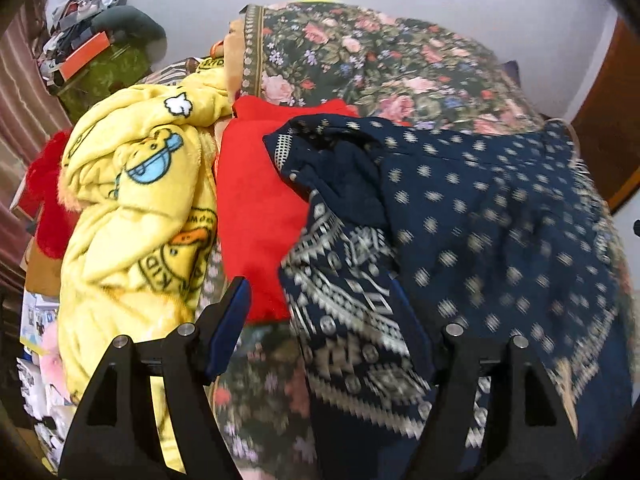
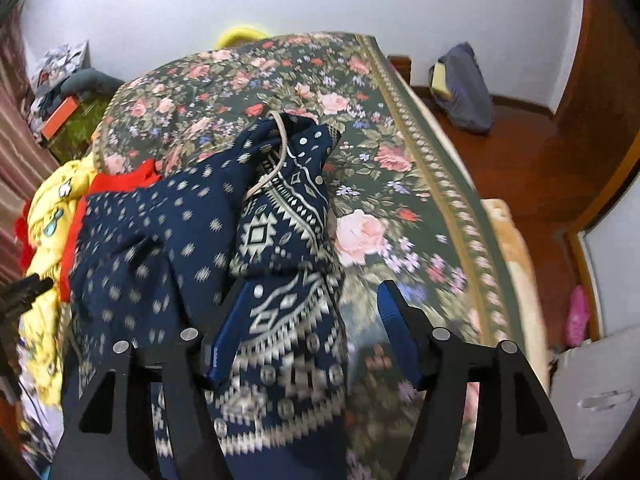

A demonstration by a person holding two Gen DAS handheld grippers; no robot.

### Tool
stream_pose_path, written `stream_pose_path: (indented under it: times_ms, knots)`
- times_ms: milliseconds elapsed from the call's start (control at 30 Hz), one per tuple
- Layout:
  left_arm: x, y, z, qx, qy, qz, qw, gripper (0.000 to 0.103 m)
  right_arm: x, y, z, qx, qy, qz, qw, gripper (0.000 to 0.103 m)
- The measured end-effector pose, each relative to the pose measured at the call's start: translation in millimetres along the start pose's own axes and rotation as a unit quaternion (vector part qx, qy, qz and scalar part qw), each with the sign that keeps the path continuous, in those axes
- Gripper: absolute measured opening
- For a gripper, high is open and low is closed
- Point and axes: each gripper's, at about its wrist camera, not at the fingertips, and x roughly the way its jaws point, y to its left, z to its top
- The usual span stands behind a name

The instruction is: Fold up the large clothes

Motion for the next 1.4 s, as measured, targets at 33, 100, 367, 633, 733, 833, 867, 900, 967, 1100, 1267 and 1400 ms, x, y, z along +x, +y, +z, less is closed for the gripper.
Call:
stream_pose_path:
  times_ms: [33, 100, 367, 633, 733, 833, 867, 900, 967, 1100, 1267, 1400]
  knots:
    - [-8.9, 0.7, -4.7, 0.0, -0.004, -0.006, 1.0, 0.071, -10.3, 1.6, -4.2, -0.006, -0.006, -0.002, 1.0, 0.063]
    - [-23.8, 1.8, -12.1, 0.001, -0.012, -0.011, 0.9999, 0.072, -25.8, 3.8, -10.7, -0.014, -0.02, -0.005, 1.0, 0.071]
    - [-82.1, 14.9, -49.4, 0.021, -0.04, -0.045, 0.998, 0.074, -66.0, 22.9, -37.6, -0.073, -0.045, -0.016, 0.996, 0.076]
    - [-71.3, 38.0, -100.1, -0.01, 0.002, -0.072, 0.9973, 0.079, -67.2, 31.4, -86.2, -0.091, 0.0, 0.022, 0.996, 0.077]
    - [-53.2, 43.4, -121.8, -0.03, 0.035, -0.094, 0.9945, 0.079, -54.2, 30.9, -107.4, -0.093, 0.027, 0.019, 0.995, 0.077]
    - [-33.2, 44.8, -142.6, -0.059, 0.066, -0.127, 0.988, 0.079, -42.5, 25.8, -125.5, -0.086, 0.053, 0.021, 0.995, 0.077]
    - [-28.3, 44.6, -147.9, -0.067, 0.075, -0.136, 0.9856, 0.079, -34.8, 22.3, -132.2, -0.078, 0.066, 0.023, 0.994, 0.077]
    - [-23.6, 43.7, -153.3, -0.073, 0.082, -0.145, 0.9833, 0.079, -30.8, 19.2, -137.5, -0.071, 0.076, 0.026, 0.994, 0.077]
    - [-14.2, 40.8, -163.4, -0.086, 0.1, -0.169, 0.9769, 0.079, -23.0, 12.3, -146.7, -0.05, 0.093, 0.041, 0.994, 0.077]
    - [-0.3, 30.7, -178.7, -0.093, 0.126, -0.198, 0.9676, 0.079, -16.3, 3.2, -157.8, -0.005, 0.107, 0.114, 0.988, 0.077]
    - [8.6, 27.2, -189.9, -0.134, 0.134, -0.241, 0.9518, 0.079, -14.4, 11.8, -159.1, -0.01, 0.092, 0.13, 0.987, 0.063]
    - [1.6, 16.0, -190.0, -0.129, 0.127, -0.275, 0.9443, 0.066, -10.3, 15.2, -156.3, -0.001, 0.084, 0.147, 0.986, 0.028]
